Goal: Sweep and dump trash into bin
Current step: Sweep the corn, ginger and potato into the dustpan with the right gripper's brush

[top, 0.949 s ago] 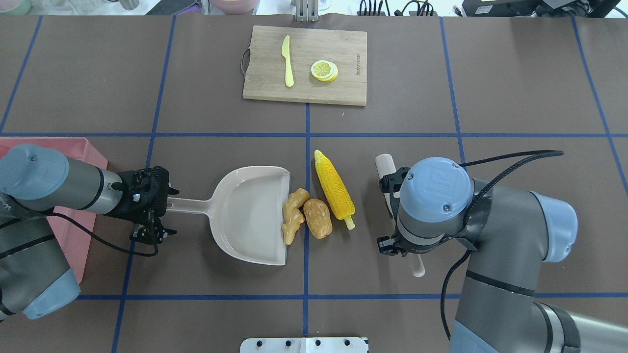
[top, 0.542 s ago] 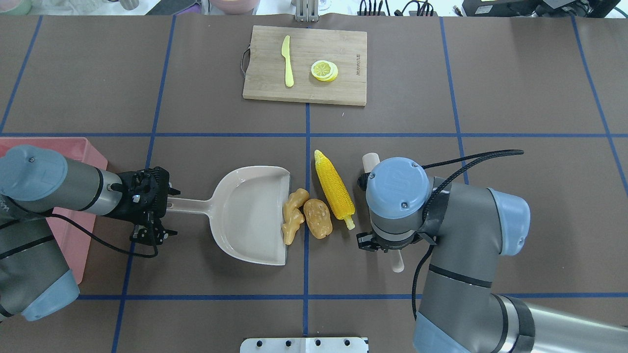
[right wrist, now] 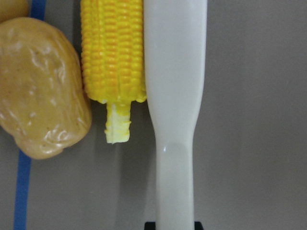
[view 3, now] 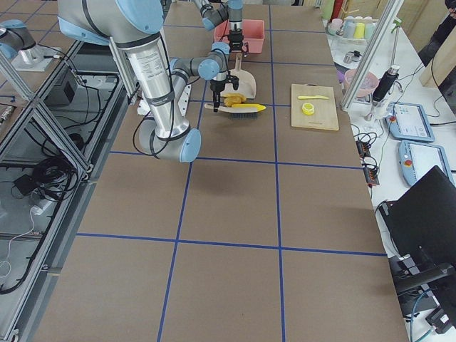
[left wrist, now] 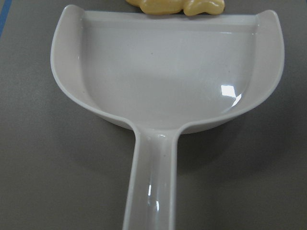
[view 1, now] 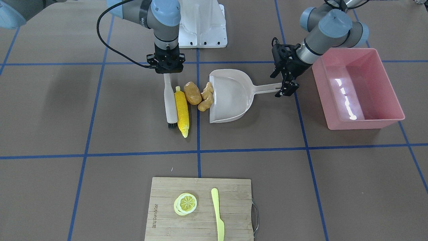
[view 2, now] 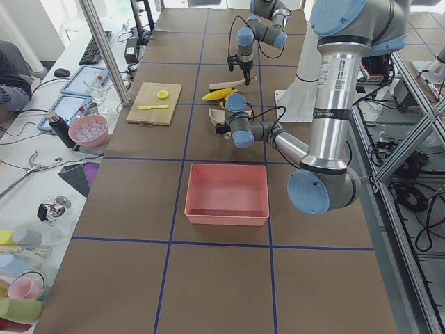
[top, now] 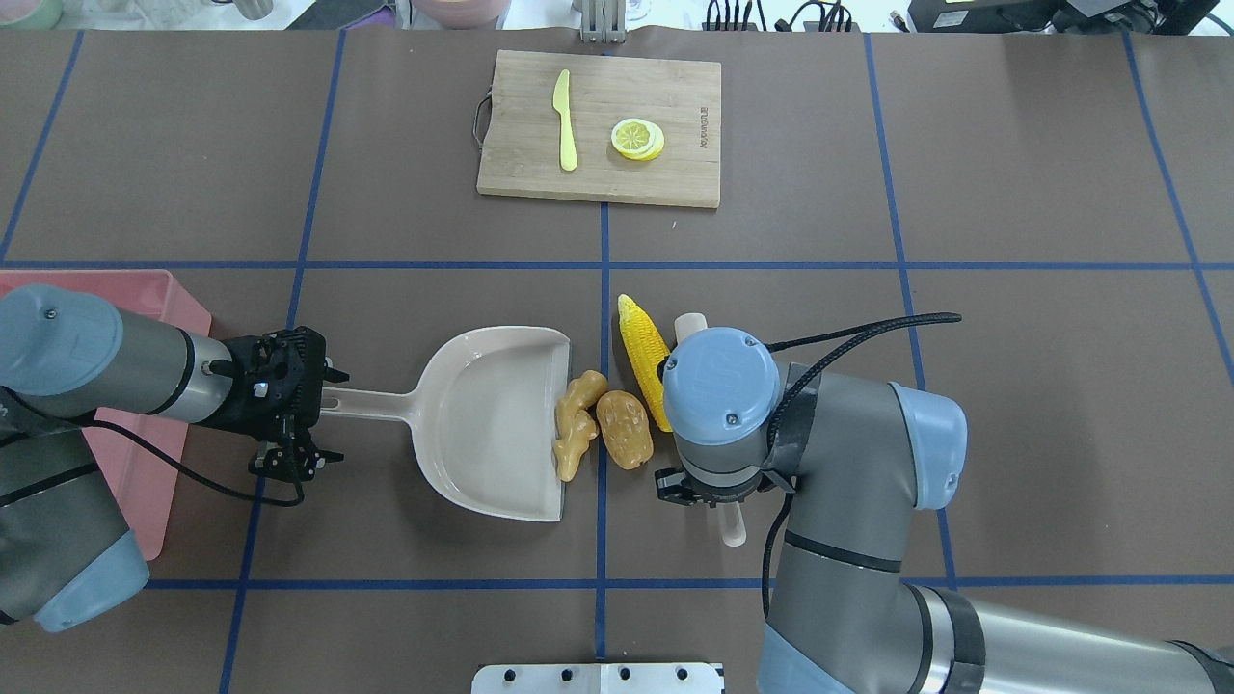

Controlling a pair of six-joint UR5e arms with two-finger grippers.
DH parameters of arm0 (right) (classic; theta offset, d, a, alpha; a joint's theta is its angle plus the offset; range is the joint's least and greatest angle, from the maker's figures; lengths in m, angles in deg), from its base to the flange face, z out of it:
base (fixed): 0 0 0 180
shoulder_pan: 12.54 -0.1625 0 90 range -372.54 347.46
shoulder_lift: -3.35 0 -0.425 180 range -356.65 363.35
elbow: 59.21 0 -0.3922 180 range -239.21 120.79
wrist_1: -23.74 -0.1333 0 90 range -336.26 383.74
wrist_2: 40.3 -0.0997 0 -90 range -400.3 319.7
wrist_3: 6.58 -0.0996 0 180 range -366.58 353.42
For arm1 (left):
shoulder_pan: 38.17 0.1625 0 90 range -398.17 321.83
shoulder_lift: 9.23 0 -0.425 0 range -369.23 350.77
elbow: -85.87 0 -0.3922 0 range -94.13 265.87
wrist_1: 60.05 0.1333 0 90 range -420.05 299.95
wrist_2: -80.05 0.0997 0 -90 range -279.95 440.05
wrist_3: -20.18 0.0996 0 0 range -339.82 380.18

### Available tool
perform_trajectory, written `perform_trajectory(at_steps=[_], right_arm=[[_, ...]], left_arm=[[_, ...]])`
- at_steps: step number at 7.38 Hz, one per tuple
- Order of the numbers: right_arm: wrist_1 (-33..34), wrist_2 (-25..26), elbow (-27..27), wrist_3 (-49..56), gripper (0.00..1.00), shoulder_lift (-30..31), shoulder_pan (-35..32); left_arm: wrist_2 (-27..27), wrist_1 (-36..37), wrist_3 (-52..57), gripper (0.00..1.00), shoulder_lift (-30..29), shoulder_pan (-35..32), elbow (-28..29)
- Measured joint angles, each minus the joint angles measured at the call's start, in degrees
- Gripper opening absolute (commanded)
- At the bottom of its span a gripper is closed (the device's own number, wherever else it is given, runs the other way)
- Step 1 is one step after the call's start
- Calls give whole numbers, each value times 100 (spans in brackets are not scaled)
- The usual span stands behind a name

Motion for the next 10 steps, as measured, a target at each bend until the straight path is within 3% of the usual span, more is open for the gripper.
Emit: perform_trajectory(at_steps=[10], right_arm=[[-1595,73,-410,-1122,0,-350,293]], left_arm=[[-6,-95,-14,95,193,6,-128]])
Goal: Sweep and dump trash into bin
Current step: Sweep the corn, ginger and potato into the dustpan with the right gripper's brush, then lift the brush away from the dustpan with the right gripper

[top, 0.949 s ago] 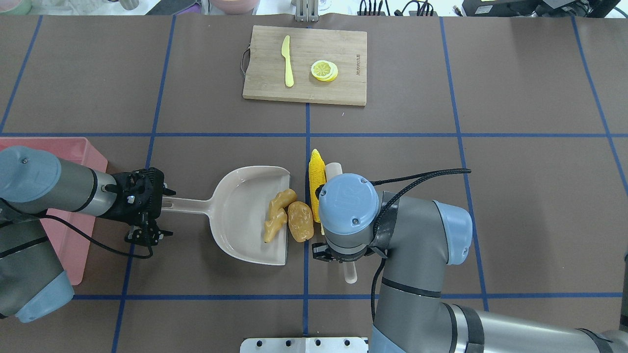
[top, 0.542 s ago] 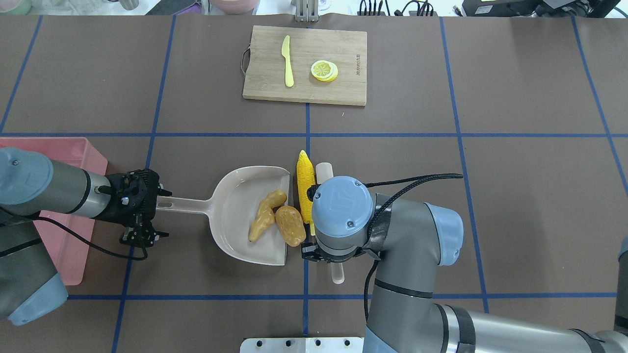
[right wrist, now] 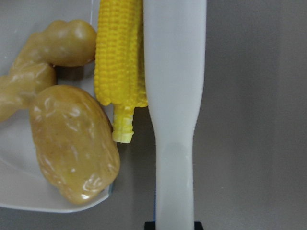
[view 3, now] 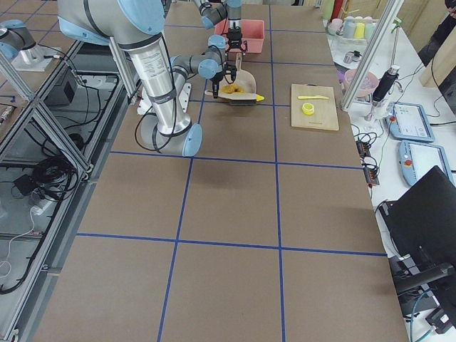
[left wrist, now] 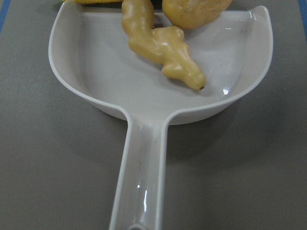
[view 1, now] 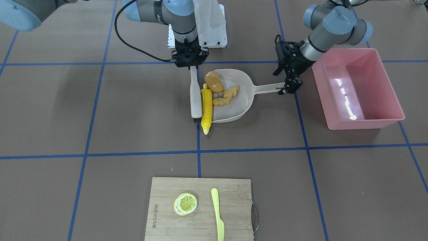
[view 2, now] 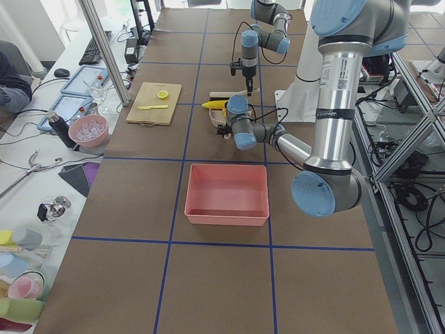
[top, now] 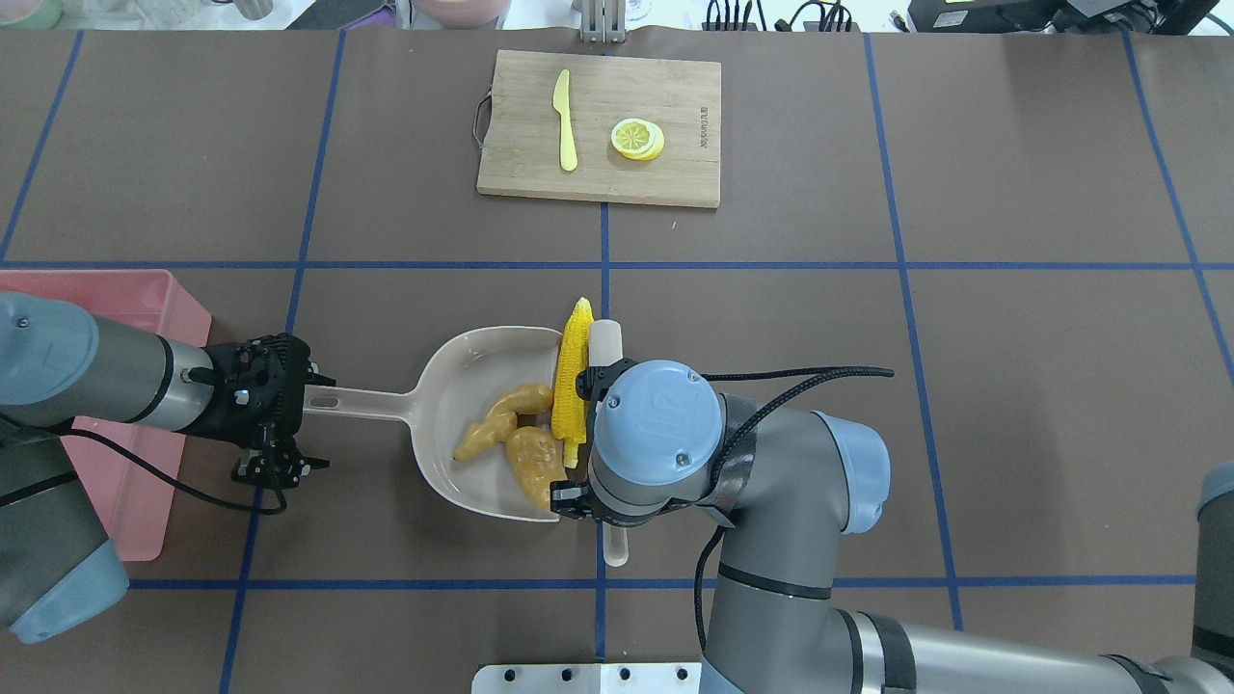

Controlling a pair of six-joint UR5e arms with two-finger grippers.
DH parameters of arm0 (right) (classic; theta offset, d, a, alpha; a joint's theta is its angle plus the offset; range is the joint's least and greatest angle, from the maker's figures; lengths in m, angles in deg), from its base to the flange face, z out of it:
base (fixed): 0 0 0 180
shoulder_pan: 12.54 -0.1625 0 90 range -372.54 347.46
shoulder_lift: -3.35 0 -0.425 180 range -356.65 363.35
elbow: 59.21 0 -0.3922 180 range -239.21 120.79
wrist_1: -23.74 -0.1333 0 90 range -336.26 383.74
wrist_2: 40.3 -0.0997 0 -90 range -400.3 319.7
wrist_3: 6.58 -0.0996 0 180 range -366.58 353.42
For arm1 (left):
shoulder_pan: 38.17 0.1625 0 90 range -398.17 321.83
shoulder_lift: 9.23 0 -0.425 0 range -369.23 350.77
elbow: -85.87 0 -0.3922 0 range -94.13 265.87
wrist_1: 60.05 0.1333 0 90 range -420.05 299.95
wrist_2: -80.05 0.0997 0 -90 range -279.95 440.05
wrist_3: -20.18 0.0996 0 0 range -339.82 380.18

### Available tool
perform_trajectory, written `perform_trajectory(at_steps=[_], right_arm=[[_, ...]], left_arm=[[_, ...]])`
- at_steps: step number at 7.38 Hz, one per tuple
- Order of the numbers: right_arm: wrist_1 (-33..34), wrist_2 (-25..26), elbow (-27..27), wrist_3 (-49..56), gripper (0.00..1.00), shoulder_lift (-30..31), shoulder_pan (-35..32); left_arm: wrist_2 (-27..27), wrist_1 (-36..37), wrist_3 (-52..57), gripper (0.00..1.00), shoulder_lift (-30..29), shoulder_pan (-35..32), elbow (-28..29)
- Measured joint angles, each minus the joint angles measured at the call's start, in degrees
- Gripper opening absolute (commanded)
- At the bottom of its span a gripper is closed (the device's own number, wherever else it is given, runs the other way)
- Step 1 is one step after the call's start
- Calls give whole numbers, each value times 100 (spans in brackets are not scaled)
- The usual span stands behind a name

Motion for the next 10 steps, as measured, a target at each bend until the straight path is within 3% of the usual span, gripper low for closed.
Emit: perform_trajectory(at_steps=[10], right_arm=[[-2381,450,-267,-1223,0,23,258]], left_arm=[[-2,-6,11,96,-1,25,23]])
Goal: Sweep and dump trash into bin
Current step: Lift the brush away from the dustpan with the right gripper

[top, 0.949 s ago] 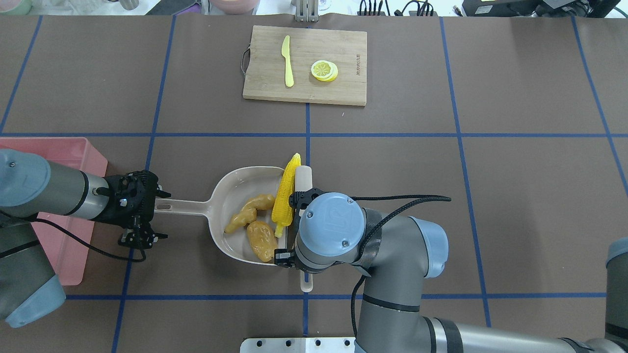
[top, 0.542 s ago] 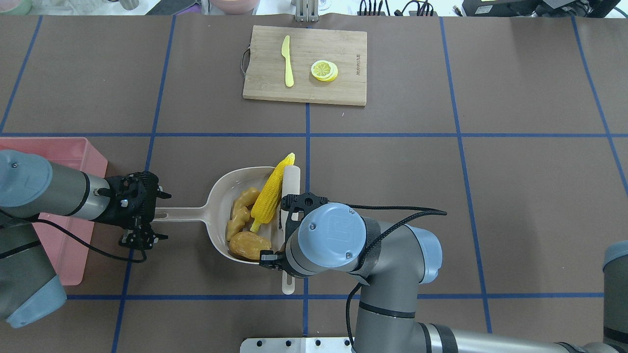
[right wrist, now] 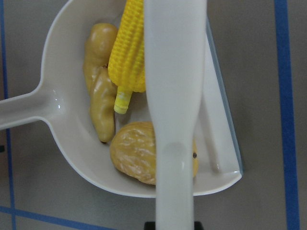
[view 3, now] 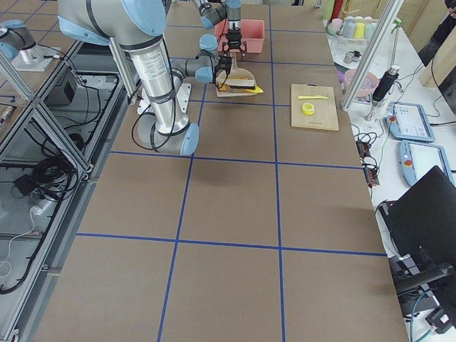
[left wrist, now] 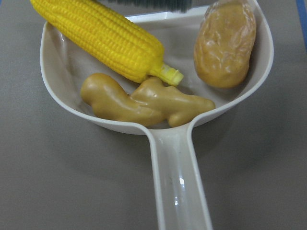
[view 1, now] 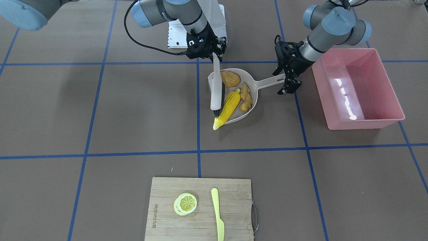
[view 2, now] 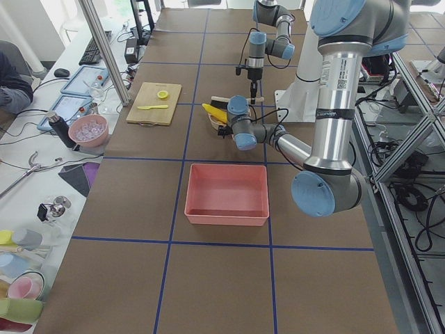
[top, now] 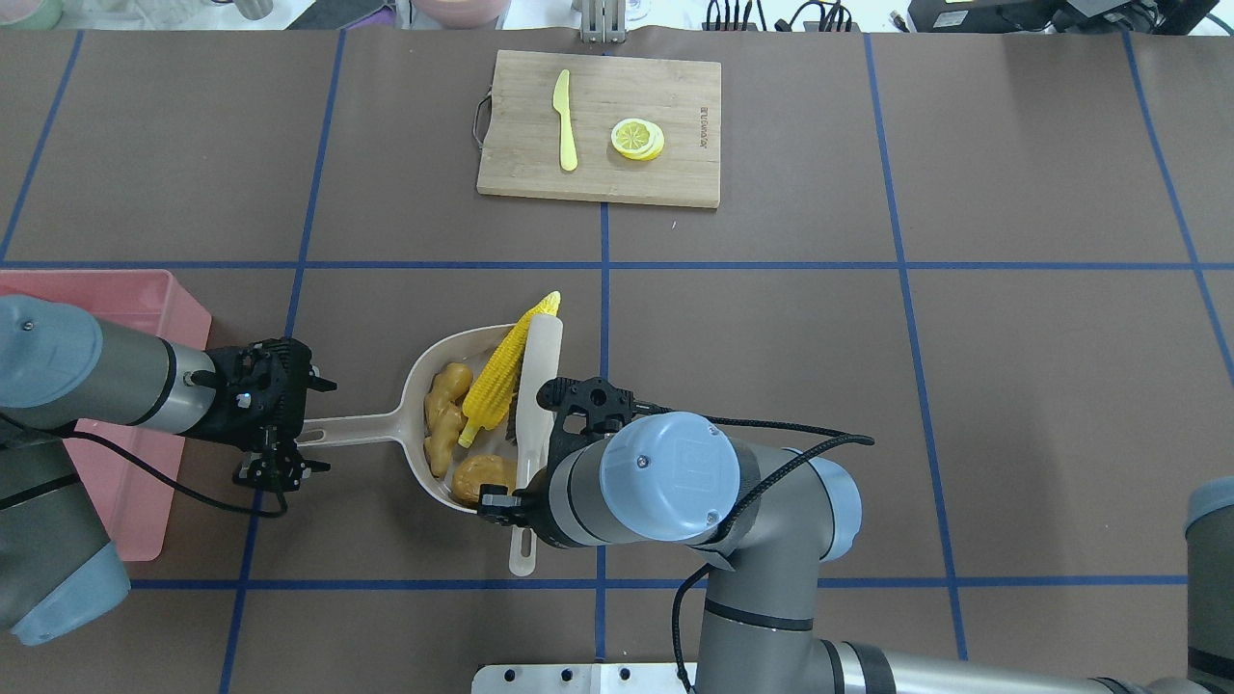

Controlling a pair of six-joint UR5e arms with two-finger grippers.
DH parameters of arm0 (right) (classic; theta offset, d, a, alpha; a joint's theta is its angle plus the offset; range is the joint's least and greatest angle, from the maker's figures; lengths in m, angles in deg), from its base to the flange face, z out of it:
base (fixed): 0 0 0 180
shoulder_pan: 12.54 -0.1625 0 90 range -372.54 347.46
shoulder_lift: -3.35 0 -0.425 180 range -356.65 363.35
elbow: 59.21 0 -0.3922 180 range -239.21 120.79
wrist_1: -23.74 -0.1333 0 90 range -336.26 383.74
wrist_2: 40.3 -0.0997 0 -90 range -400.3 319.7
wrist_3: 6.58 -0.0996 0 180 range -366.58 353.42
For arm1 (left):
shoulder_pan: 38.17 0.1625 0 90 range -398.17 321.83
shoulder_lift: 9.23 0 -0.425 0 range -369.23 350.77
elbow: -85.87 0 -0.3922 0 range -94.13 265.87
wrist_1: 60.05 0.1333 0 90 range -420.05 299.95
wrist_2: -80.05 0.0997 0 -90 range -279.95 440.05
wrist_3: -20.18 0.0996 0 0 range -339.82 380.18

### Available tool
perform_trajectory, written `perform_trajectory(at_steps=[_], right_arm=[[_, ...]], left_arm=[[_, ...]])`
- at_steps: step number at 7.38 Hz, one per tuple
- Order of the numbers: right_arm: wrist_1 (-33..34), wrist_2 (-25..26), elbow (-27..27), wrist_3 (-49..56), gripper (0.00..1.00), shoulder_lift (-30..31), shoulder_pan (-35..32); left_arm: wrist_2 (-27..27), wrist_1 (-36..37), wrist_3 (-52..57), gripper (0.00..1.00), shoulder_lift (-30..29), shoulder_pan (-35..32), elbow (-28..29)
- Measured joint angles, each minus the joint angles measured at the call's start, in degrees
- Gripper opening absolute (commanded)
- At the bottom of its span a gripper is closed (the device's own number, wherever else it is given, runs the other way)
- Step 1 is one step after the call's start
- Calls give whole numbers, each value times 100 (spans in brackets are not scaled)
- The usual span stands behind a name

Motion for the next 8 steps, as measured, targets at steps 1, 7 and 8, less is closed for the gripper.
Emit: perform_trajectory(at_steps=[1,7,8], right_arm=[[-176,23,-1,-126,0,17,10],[-142,-305,352,-257,0,443,84],[106,-639,635,-257,0,497,-96]], left_arm=[[0,-1,2,96,0,-3,-1],[0,2,38,96,-34,0,23],[0,1,39,96,-19,-5,3]])
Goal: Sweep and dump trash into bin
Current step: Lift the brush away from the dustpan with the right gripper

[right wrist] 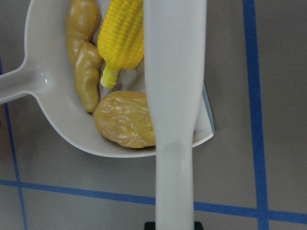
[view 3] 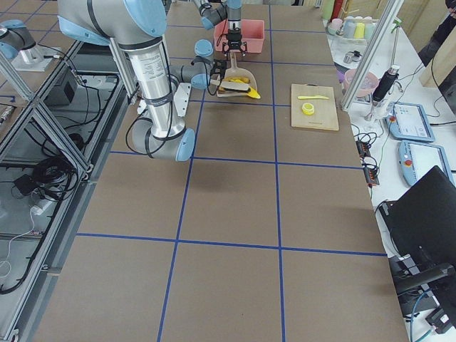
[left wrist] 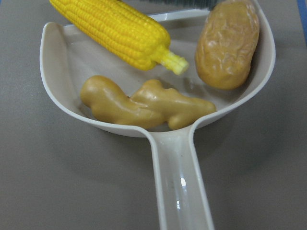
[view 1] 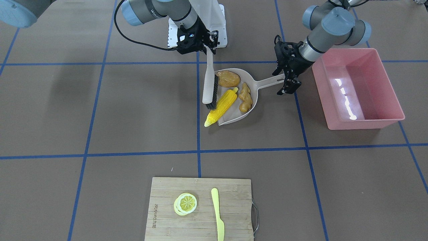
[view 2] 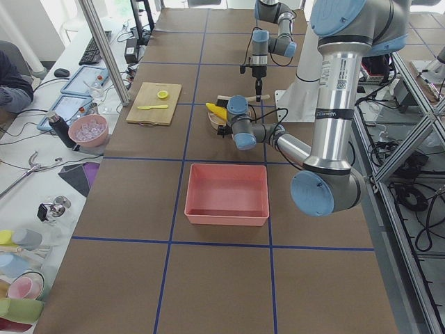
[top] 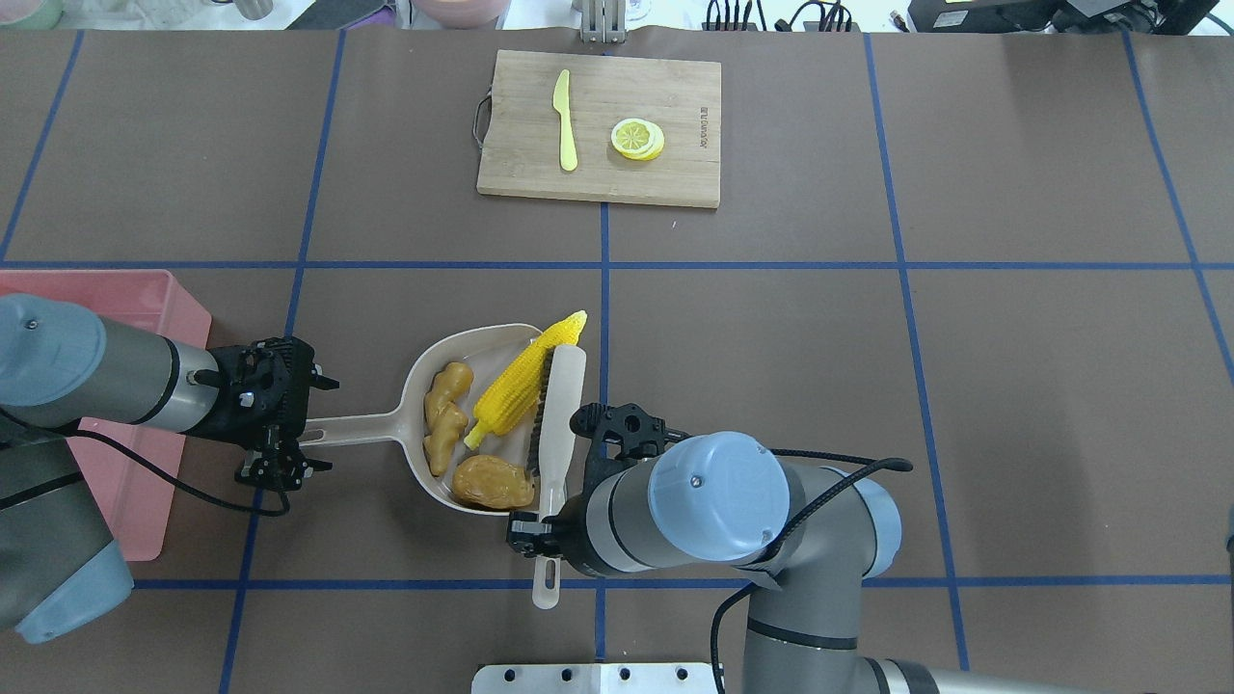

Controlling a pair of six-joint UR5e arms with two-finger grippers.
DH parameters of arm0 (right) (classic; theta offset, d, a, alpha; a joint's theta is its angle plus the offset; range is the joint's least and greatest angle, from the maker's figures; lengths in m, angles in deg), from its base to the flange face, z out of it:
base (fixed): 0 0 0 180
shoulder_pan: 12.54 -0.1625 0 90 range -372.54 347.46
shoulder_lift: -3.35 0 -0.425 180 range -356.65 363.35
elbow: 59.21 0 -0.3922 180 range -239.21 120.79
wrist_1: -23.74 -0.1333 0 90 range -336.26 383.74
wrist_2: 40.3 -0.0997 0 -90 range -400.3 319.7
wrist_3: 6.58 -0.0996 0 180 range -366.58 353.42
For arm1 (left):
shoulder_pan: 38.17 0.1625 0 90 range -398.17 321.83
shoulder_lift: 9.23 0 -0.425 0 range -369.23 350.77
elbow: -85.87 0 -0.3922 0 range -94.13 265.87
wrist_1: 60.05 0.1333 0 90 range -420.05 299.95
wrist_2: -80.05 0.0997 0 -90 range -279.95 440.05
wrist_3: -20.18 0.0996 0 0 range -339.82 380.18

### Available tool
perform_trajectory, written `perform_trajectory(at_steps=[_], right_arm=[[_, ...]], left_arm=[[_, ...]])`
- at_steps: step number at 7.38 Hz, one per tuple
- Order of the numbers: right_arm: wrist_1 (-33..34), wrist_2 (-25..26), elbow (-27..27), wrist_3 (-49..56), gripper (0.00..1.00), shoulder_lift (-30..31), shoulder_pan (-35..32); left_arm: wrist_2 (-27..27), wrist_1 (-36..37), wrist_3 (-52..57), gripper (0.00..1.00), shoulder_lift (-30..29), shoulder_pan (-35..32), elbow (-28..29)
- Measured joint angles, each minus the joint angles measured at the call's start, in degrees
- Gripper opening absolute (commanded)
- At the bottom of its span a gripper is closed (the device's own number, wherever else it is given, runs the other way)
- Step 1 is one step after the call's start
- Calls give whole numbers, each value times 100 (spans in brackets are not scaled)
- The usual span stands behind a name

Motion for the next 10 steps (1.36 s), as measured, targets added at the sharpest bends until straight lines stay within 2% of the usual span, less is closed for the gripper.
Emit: perform_trajectory(at_steps=[2,3,4,5,6,7,8,10], right_arm=[[391,-470,378,140,0,164,-387],[816,-639,473,490,0,238,-574],[1465,-714,558,1055,0,265,-722],[2151,-720,623,1691,0,245,-845],[2721,-662,649,2281,0,181,-948],[3184,-529,628,2826,0,77,-1024],[3483,-372,501,3223,0,-56,-1065],[3633,-235,-118,3491,0,-474,-1083]], left_arm=[[0,4,6,96,8,-7,-7],[0,5,8,91,10,-12,-9],[0,3,7,73,10,-16,-5],[0,7,-5,61,13,-17,6],[-2,14,-32,58,16,-19,23],[-10,20,-121,52,18,-19,28],[-39,24,-287,51,19,-19,15],[-118,20,-501,45,16,-28,-11]])
